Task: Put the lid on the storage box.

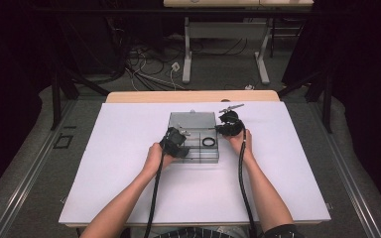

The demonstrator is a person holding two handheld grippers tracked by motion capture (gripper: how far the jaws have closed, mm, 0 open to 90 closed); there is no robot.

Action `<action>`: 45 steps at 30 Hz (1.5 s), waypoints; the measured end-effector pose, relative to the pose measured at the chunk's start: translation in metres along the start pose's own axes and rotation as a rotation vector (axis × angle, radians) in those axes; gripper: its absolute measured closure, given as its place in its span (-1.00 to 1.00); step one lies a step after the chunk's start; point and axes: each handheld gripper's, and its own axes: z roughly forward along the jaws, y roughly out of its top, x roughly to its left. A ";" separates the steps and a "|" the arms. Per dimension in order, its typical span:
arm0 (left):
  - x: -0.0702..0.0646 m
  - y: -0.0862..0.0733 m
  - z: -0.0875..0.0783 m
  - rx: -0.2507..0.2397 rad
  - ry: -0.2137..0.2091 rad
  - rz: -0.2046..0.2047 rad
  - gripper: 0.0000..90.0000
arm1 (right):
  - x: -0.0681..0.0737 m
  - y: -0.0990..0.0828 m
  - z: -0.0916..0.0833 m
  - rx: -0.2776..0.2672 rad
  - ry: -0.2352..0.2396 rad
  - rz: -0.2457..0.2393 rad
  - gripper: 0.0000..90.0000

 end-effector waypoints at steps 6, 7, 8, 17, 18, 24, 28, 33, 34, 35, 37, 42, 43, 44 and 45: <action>0.000 0.000 0.000 -0.001 0.000 -0.001 0.33 | -0.002 -0.001 0.002 -0.027 0.010 0.005 1.00; 0.000 0.000 0.000 -0.005 0.000 0.002 0.33 | -0.002 -0.001 0.002 -0.030 0.014 0.012 1.00; 0.000 -0.001 0.000 -0.008 -0.002 -0.002 0.33 | -0.003 -0.002 0.002 -0.029 0.012 0.021 1.00; 0.000 -0.001 0.000 -0.013 -0.005 -0.006 0.34 | -0.003 0.000 -0.002 -0.088 0.005 0.029 1.00; 0.000 -0.001 0.000 -0.014 -0.005 -0.006 0.34 | -0.003 0.000 -0.002 -0.098 0.002 0.024 1.00; 0.000 -0.001 0.000 -0.013 -0.005 -0.006 0.34 | -0.003 0.002 -0.004 -0.123 -0.009 0.011 1.00; 0.000 -0.002 0.000 -0.014 -0.004 -0.005 0.34 | -0.002 0.002 -0.005 -0.131 -0.014 0.005 1.00; 0.000 -0.001 0.000 -0.011 -0.003 -0.003 0.34 | -0.003 0.003 -0.006 -0.138 -0.016 -0.018 1.00; 0.000 -0.001 0.000 -0.011 -0.003 -0.003 0.34 | -0.002 0.003 -0.006 -0.136 -0.016 -0.022 1.00; 0.000 -0.001 0.000 -0.011 -0.003 -0.002 0.34 | -0.002 0.003 -0.006 -0.139 -0.022 -0.030 1.00; 0.000 -0.001 0.000 -0.012 -0.003 -0.002 0.34 | -0.002 0.003 -0.007 -0.137 -0.023 -0.029 1.00; 0.000 -0.001 0.000 -0.011 -0.003 -0.003 0.34 | -0.002 0.004 -0.007 -0.148 -0.033 -0.055 1.00; 0.000 -0.001 0.000 -0.011 -0.004 -0.003 0.34 | -0.002 0.005 -0.007 -0.153 -0.034 -0.059 1.00; 0.000 -0.001 0.000 -0.011 -0.004 -0.002 0.34 | -0.001 0.005 -0.007 -0.156 -0.037 -0.059 1.00; 0.000 -0.001 0.000 -0.011 -0.004 -0.003 0.34 | -0.001 0.005 -0.007 -0.157 -0.039 -0.058 1.00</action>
